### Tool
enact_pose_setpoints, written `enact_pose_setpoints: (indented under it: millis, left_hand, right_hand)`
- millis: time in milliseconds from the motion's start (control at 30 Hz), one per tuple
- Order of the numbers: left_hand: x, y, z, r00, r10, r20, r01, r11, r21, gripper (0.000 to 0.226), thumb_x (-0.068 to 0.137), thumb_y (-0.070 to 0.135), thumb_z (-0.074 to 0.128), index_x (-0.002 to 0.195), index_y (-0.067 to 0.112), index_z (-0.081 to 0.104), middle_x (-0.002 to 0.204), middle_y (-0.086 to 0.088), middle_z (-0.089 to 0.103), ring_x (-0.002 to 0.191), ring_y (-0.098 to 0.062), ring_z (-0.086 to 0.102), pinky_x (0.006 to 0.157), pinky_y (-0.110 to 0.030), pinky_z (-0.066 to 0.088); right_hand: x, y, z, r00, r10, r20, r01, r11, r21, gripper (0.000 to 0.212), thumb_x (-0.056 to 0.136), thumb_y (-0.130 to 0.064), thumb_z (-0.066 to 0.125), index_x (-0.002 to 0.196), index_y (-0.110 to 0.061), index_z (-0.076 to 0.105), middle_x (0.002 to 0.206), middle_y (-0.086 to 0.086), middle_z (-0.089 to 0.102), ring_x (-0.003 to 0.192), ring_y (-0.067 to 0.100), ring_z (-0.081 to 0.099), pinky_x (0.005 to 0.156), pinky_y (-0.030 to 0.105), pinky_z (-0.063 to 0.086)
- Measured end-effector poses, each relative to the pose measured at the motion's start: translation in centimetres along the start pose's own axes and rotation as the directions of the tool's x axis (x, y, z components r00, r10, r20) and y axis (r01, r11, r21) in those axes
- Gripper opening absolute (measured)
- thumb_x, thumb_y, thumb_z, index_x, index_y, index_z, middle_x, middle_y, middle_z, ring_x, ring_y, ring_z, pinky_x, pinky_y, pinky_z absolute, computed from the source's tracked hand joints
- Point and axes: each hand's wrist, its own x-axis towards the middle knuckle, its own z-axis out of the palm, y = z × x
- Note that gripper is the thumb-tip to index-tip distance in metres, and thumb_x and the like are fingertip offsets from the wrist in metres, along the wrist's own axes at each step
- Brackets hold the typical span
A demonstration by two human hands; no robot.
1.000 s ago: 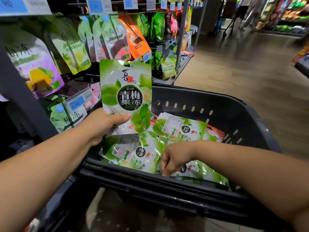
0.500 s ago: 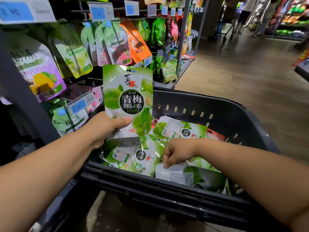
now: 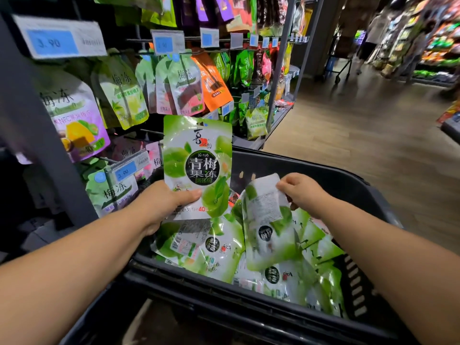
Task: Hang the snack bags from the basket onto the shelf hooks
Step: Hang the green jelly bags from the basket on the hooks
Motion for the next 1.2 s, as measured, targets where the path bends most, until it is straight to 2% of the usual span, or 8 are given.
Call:
enact_pose_setpoints:
  millis: [100, 233, 467, 600, 767, 933, 1133, 1200]
  left_hand:
    - [0.2, -0.1, 0.0, 1.0, -0.006, -0.013, 0.006, 1.0, 0.006, 0.018, 0.086, 0.012, 0.072, 0.102, 0.02, 0.071, 0.09, 0.008, 0.076, 0.075, 0.002, 0.07, 0.07, -0.023, 0.046]
    - [0.3, -0.3, -0.1, 0.999, -0.015, -0.028, 0.015, 1.0, 0.008, 0.019, 0.084, 0.014, 0.074, 0.102, 0.019, 0.072, 0.094, 0.005, 0.077, 0.088, -0.007, 0.069, 0.079, -0.026, 0.048]
    - [0.6, -0.5, -0.3, 1.0, -0.009, -0.024, 0.009, 1.0, -0.002, 0.021, 0.083, 0.014, 0.075, 0.104, 0.019, 0.072, 0.098, 0.004, 0.077, 0.097, -0.013, 0.07, 0.087, -0.029, 0.048]
    - [0.7, -0.6, -0.5, 1.0, 0.019, -0.011, -0.019, 0.999, -0.029, 0.026, 0.083, 0.009, 0.074, 0.108, 0.016, 0.072, 0.103, 0.001, 0.076, 0.099, -0.013, 0.071, 0.088, -0.026, 0.05]
    - [0.9, -0.8, -0.6, 0.999, 0.032, -0.027, -0.033, 0.998, -0.054, 0.024, 0.083, 0.007, 0.073, 0.106, 0.015, 0.072, 0.101, 0.001, 0.077, 0.093, -0.01, 0.072, 0.081, -0.022, 0.05]
    - [1.0, -0.9, -0.6, 0.998, 0.044, -0.033, -0.047, 0.996, -0.077, 0.021, 0.084, 0.005, 0.073, 0.101, 0.017, 0.071, 0.095, 0.004, 0.077, 0.086, -0.006, 0.072, 0.077, -0.02, 0.05]
    - [1.1, -1.1, -0.8, 0.995, 0.052, -0.09, -0.062, 0.992, -0.112, 0.026, 0.083, 0.007, 0.074, 0.107, 0.016, 0.071, 0.102, 0.001, 0.076, 0.099, -0.015, 0.071, 0.091, -0.031, 0.051]
    - [1.0, -1.0, -0.9, 0.994, 0.069, -0.081, -0.079, 0.989, -0.126, 0.031, 0.082, 0.009, 0.075, 0.112, 0.016, 0.071, 0.106, 0.001, 0.076, 0.103, -0.017, 0.07, 0.097, -0.036, 0.05]
  right_hand:
    - [0.5, -0.1, -0.2, 0.999, 0.021, -0.048, -0.022, 0.999, -0.034, 0.026, 0.099, -0.024, 0.055, 0.076, -0.012, 0.054, 0.064, 0.005, 0.056, 0.047, 0.017, 0.059, 0.069, 0.048, 0.058]
    - [0.0, -0.5, -0.2, 0.994, 0.066, -0.092, -0.058, 0.994, 0.088, 0.011, 0.096, -0.012, 0.058, 0.101, -0.02, 0.053, 0.078, 0.009, 0.063, 0.049, 0.019, 0.062, 0.056, 0.036, 0.06]
    - [-0.4, -0.6, -0.2, 0.989, -0.012, 0.144, 0.008, 0.999, 0.034, 0.031, 0.098, -0.006, 0.051, 0.096, -0.023, 0.077, 0.088, 0.003, 0.072, 0.069, 0.012, 0.066, 0.077, 0.033, 0.059]
    - [-0.6, -0.6, -0.8, 0.941, -0.094, 0.326, 0.067, 0.993, 0.093, 0.029, 0.094, -0.003, 0.06, 0.117, -0.018, 0.071, 0.095, -0.003, 0.068, 0.079, 0.007, 0.065, 0.074, 0.017, 0.052]
    - [-0.2, -0.2, -1.4, 0.883, -0.128, 0.452, 0.085, 0.99, 0.113, 0.052, 0.081, 0.012, 0.067, 0.116, -0.027, 0.069, 0.102, 0.01, 0.069, 0.095, 0.018, 0.067, 0.088, 0.029, 0.055]
    - [-0.6, -1.0, -0.4, 0.94, -0.246, 0.236, 0.307, 0.91, -0.278, 0.03, 0.078, -0.008, 0.081, 0.104, -0.023, 0.078, 0.075, -0.013, 0.062, 0.069, 0.001, 0.06, 0.068, 0.01, 0.045]
    - [0.4, -0.1, -0.5, 0.803, -0.57, 0.17, 0.581, 0.689, -0.433, 0.009, 0.072, -0.029, 0.087, 0.074, -0.031, 0.079, 0.08, -0.02, 0.046, 0.085, 0.01, 0.048, 0.08, 0.028, 0.038]
    - [0.6, -0.2, -1.0, 0.812, -0.571, 0.126, 0.572, 0.732, -0.369, 0.019, 0.069, -0.025, 0.089, 0.066, -0.034, 0.073, 0.083, -0.021, 0.049, 0.088, 0.009, 0.051, 0.082, 0.03, 0.041]
